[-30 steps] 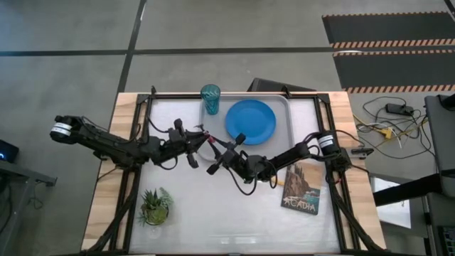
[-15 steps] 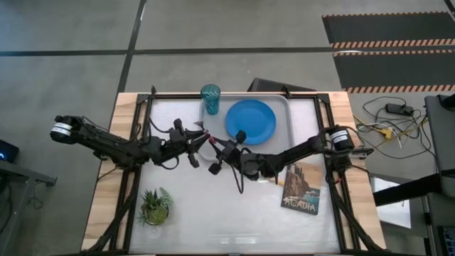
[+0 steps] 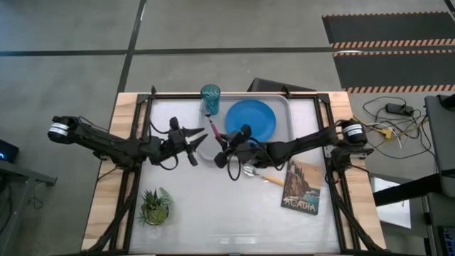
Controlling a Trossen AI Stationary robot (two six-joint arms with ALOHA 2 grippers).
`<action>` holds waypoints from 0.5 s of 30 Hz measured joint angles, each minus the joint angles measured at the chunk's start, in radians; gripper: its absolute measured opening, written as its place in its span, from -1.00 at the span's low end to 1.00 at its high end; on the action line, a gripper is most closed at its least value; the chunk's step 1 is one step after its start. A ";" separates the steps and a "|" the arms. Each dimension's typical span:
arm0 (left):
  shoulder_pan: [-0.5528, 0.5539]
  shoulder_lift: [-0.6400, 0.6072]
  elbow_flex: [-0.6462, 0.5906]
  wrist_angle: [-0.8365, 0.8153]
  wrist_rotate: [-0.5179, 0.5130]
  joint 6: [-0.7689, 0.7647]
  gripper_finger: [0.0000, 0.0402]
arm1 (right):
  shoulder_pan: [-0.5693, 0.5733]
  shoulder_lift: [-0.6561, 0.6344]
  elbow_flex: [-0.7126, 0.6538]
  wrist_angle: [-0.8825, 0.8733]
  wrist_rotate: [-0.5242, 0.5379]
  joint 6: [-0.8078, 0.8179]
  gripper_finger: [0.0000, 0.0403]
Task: Pick and place plate/cup/fork/spoon on tray
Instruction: Put the pink fork on the gray serving tray to the left of the blue plate
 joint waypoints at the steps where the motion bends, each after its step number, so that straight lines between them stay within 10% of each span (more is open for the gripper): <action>1: 0.000 -0.014 0.000 -0.016 -0.001 0.004 -0.53 | -0.005 -0.005 0.000 -0.025 -0.021 0.031 -0.78; 15: -0.032 -0.294 -0.001 -0.302 -0.007 -0.067 -0.53 | -0.026 0.054 -0.001 -0.332 -0.110 0.460 -0.86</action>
